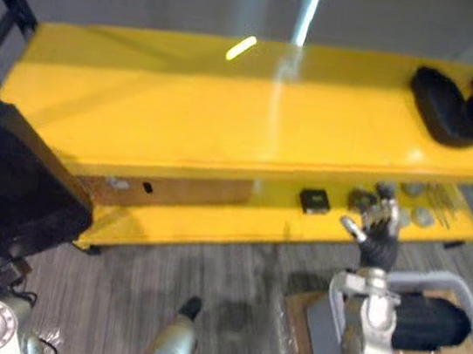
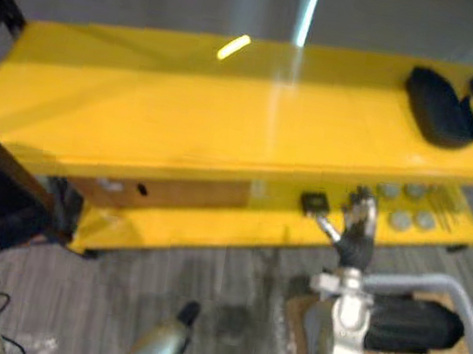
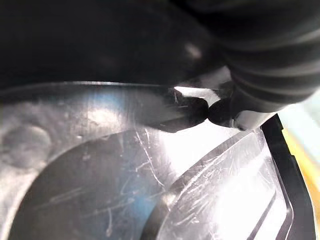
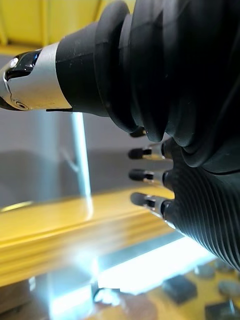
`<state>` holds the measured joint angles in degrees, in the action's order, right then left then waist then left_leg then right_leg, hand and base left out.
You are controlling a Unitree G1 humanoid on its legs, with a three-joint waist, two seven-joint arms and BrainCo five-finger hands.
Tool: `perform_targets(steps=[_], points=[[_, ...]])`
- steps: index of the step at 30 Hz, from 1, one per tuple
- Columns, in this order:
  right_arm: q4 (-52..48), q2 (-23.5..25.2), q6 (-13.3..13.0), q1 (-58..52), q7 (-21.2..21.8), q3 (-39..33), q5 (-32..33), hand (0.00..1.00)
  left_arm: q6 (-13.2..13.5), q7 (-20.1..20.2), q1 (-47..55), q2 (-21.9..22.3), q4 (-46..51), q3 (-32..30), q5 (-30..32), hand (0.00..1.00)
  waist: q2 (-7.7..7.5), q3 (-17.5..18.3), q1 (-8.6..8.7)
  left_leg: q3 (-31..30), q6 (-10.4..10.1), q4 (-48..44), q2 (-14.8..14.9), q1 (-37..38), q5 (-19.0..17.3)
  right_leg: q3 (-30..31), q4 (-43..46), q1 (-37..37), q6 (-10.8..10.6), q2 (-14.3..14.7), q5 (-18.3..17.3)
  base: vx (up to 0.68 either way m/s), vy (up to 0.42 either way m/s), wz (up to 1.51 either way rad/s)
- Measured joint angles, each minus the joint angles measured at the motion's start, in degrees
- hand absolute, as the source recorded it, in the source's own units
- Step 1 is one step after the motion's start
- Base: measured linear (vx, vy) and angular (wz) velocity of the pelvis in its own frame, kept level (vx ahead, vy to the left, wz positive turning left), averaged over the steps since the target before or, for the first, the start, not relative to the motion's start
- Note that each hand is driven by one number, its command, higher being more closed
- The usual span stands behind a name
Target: Walk over and take plastic housings, then place them on the shelf
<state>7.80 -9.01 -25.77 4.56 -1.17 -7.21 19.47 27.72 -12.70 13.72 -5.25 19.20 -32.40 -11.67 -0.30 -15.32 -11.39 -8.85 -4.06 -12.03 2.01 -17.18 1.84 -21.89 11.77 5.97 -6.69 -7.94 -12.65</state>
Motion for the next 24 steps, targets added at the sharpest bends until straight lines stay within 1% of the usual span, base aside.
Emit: perform_targets(steps=[1,3,5,6,7,8,9,10,11,12,13,14,15,16,17,18,19,20,21,22,23,24], points=[[0.0,-0.4,0.0,0.5,-0.3,-0.1,0.0,0.0,0.3,0.5,0.1,0.0,0.1,0.9,-1.0,1.0,0.27,0.0,0.12,2.1,-0.4,0.6,1.1,0.2,0.8,0.1,0.0,-0.2,0.1,0.2,0.0,-0.05,-0.069,-0.01],[0.0,-0.5,0.0,1.9,-0.2,0.1,0.1,0.0,0.9,0.1,0.1,0.0,0.4,1.4,-1.9,1.0,0.14,-0.2,-0.03,3.3,-0.5,0.2,1.4,-0.1,1.3,1.1,0.3,-0.9,0.1,0.0,0.0,-0.01,-0.011,-0.18],[0.0,-0.3,-0.1,3.7,-0.2,0.1,0.2,0.0,0.9,-0.1,-0.4,-0.1,0.4,1.8,-1.8,1.0,0.07,-1.6,-0.1,4.2,0.1,-1.6,1.1,-0.5,0.3,1.7,0.9,-1.0,0.1,-0.7,0.0,0.02,0.068,-0.18],[0.0,-0.3,-0.2,4.6,-0.2,0.1,0.2,0.0,0.9,-0.1,-0.8,-0.1,0.5,1.9,-1.8,1.0,0.43,-2.5,-0.09,4.4,0.5,-4.8,1.0,-1.7,-1.5,1.8,1.4,-1.0,0.1,-0.9,-0.1,0.01,0.136,-0.12],[0.0,-0.3,-0.5,5.2,-0.2,0.1,0.2,0.0,0.9,-0.1,-0.9,-0.3,0.6,2.0,-1.8,1.0,0.91,-3.4,-0.08,4.5,1.0,-9.0,1.0,-3.2,-4.0,1.8,2.6,-1.0,0.0,-1.1,-1.0,0.01,0.147,-0.08],[0.0,-0.2,-0.6,5.2,-0.3,0.0,0.5,0.0,0.9,-0.1,-1.0,-0.9,0.6,2.0,-1.6,1.0,1.2,-3.8,-0.08,4.4,1.4,-13.7,0.8,-5.0,-6.8,1.7,4.4,-1.1,-0.6,-1.2,-2.4,0.03,0.146,-0.03],[0.0,-0.1,-0.6,5.1,-0.3,0.0,0.6,0.0,0.9,-0.1,-0.9,-1.3,0.6,2.0,-1.4,1.0,1.18,-4.1,-0.14,4.4,1.5,-15.9,0.7,-5.5,-8.1,1.7,5.6,-1.1,-0.7,-1.5,-3.3,0.04,0.125,0.04],[0.0,0.1,-0.7,5.1,-0.6,0.1,0.5,0.0,1.0,-0.1,-0.8,-1.6,0.7,1.9,-1.2,1.0,1.0,-4.4,-0.24,4.5,1.9,-18.9,0.3,-6.2,-10.1,1.7,7.3,-1.0,-1.0,-2.2,-4.8,0.08,0.23,0.12],[0.0,0.4,-0.9,5.0,-1.6,-0.1,0.5,0.0,1.0,0.3,-0.6,-1.6,1.2,1.8,-1.3,1.0,0.6,-4.7,-0.46,4.6,2.5,-23.2,-0.6,-7.3,-13.3,1.6,9.4,-0.7,-1.1,-3.5,-7.0,0.09,0.206,0.14],[-0.1,0.6,-0.9,4.9,-1.8,-0.1,0.5,0.0,1.0,0.5,-0.4,-1.6,1.5,1.6,-1.3,1.0,0.3,-4.7,-0.53,4.8,2.8,-24.5,-0.9,-7.5,-14.5,1.6,9.9,-0.4,-0.8,-4.1,-7.5,0.15,0.237,0.19],[-0.1,1.1,-0.9,4.3,-2.5,-0.1,0.5,0.0,1.0,0.9,0.3,-1.6,2.3,1.3,-1.2,1.0,-0.4,-4.5,-0.61,5.4,3.4,-26.1,-1.6,-7.6,-16.2,1.6,10.6,0.3,-0.5,-4.5,-7.7,0.2,0.175,0.14],[-0.3,1.3,-0.9,3.9,-2.8,-0.1,0.5,0.0,1.0,1.4,0.8,-1.6,2.7,1.1,-1.0,1.0,-0.62,-4.4,-0.65,5.7,4.2,-26.8,-1.9,-7.6,-17.1,1.8,13.6,-0.6,0.3,-5.5,-6.5,0.21,0.198,0.18],[-0.5,1.5,-0.9,3.1,-2.9,-0.1,0.5,0.0,1.0,2.2,1.1,-1.6,2.8,1.1,-0.7,1.0,-0.61,-4.4,-0.65,5.7,4.9,-27.2,-2.8,-7.1,-17.9,2.2,18.7,-2.4,2.5,-6.9,-5.1,0.22,0.258,0.18],[-0.6,1.9,-0.9,2.3,-2.9,-0.2,0.4,0.0,1.0,3.0,1.3,-1.7,2.9,1.1,-0.7,1.0,-0.6,-4.4,-0.53,5.7,5.6,-27.1,-3.6,-6.0,-18.7,3.1,24.1,-4.4,5.8,-8.2,-3.1,0.25,0.303,0.21],[-0.6,2.4,-0.9,1.5,-2.8,-0.8,0.0,0.0,0.9,3.8,1.5,-2.0,3.2,1.2,0.2,1.0,-0.64,-4.4,-0.32,5.6,6.7,-26.3,-4.8,-3.6,-19.6,6.1,32.1,-7.4,8.0,-9.8,2.7,0.28,0.281,0.22],[-0.6,2.5,-0.9,1.1,-2.8,-1.2,-0.1,0.0,0.9,4.1,1.5,-2.4,3.4,1.2,0.8,1.0,-0.6,-4.4,-0.04,5.0,7.1,-25.6,-5.1,-2.1,-19.8,8.0,35.6,-9.1,7.7,-10.3,5.0,0.32,0.189,0.31],[-0.6,2.5,-1.0,0.7,-2.6,-2.3,-0.2,0.0,0.8,4.4,1.6,-3.9,4.3,1.7,0.9,1.0,-0.57,-4.3,0.46,4.4,8.7,-24.3,-6.1,0.6,-20.1,10.2,40.7,-11.7,6.2,-10.3,3.0,0.33,0.123,0.37],[-0.8,2.4,-1.0,0.7,-2.5,-3.5,-0.9,0.0,0.7,5.0,1.5,-4.3,5.2,1.8,0.8,1.0,-0.14,-3.9,1.09,3.5,8.8,-23.0,-6.6,2.8,-20.1,10.9,41.3,-13.7,5.5,-9.2,0.1,0.32,0.113,0.39],[-1.0,2.4,-1.0,0.7,-2.5,-4.2,-1.2,0.0,0.6,5.3,1.3,-4.6,5.5,1.8,0.8,1.0,0.09,-3.7,1.41,3.0,8.8,-22.2,-6.9,3.8,-20.1,11.0,40.2,-14.6,5.2,-8.4,-1.0,0.33,0.112,0.36],[-1.8,1.9,-0.9,0.7,-2.5,-5.6,-1.4,0.0,0.1,5.8,0.7,-5.1,5.5,1.9,0.8,1.0,0.53,-3.3,1.56,2.3,8.7,-20.2,-7.4,6.3,-20.1,11.2,35.7,-16.4,4.3,-6.9,-2.7,0.34,0.078,0.43],[-3.1,0.8,-0.8,0.7,-2.6,-7.1,-2.0,0.0,-0.6,6.4,-0.4,-5.7,5.4,2.2,0.7,1.0,1.23,-2.8,1.96,1.3,8.7,-18.7,-7.6,8.1,-20.1,12.0,29.6,-18.1,4.1,-5.2,-2.8,0.34,0.055,0.44],[-3.6,-0.1,-0.8,0.8,-2.6,-7.7,-2.2,0.0,-0.7,6.7,-0.7,-5.8,5.3,2.4,0.7,1.0,1.59,-2.4,2.26,0.7,8.6,-18.1,-7.7,8.9,-20.1,13.1,26.3,-18.9,3.9,-4.4,-2.7,0.36,0.027,0.67]])
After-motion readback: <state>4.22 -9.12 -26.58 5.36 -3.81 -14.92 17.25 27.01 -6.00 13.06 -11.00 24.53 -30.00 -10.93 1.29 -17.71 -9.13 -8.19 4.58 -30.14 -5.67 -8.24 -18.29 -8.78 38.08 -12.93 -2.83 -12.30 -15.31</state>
